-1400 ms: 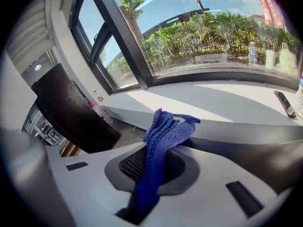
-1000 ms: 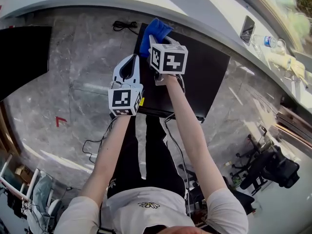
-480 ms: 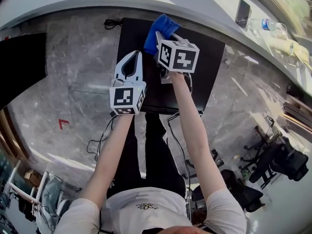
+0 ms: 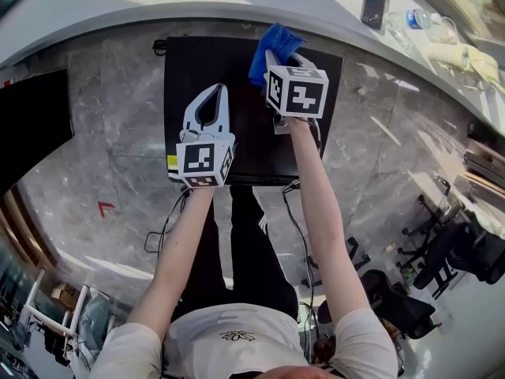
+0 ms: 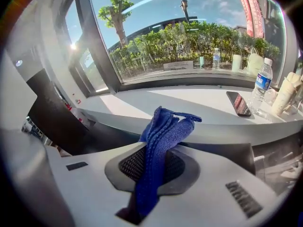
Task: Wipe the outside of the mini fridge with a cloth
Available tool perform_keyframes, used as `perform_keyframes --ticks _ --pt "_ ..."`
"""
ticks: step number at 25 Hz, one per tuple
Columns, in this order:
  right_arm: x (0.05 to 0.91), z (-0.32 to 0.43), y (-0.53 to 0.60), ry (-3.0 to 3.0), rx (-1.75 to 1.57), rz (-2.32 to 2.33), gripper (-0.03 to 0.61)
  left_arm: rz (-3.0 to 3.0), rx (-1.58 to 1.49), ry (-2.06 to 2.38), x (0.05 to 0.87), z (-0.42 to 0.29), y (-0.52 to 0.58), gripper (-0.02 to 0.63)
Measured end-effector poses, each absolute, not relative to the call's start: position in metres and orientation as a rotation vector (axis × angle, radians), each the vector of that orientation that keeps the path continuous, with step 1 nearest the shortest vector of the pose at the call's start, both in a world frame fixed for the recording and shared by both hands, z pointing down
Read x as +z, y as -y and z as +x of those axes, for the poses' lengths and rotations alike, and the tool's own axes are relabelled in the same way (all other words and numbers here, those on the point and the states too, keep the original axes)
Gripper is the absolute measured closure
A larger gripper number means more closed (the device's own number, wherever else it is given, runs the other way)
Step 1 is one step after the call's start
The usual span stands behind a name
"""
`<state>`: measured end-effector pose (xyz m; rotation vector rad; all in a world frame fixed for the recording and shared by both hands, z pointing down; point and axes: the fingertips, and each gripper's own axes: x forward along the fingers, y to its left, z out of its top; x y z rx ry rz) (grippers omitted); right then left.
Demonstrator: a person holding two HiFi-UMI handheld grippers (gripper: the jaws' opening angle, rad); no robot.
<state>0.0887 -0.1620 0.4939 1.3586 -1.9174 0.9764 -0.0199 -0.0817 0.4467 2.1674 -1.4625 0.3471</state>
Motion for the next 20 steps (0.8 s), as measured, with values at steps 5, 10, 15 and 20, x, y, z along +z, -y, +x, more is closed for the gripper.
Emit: perform_keyframes --ticks 5,10,15,20 --pt "0.494 0.141 0.157 1.859 0.954 1.424 0.506 2.182 0.358 1.429 0.450 0.007 0.082 0.609" --pt "0.496 0.195 0.151 1.808 0.967 1.513 0.506 2.217 0.369 1.374 0.452 0.039 0.082 0.609" --pt "0.495 0.229 0.146 1.768 0.958 1.566 0.506 2.231 0.374 1.347 0.453 0.055 0.082 0.609" --pt "0.495 0.257 0.143 1.713 0.922 1.610 0.506 2.242 0.392 1.330 0.456 0.059 0.081 0.609"
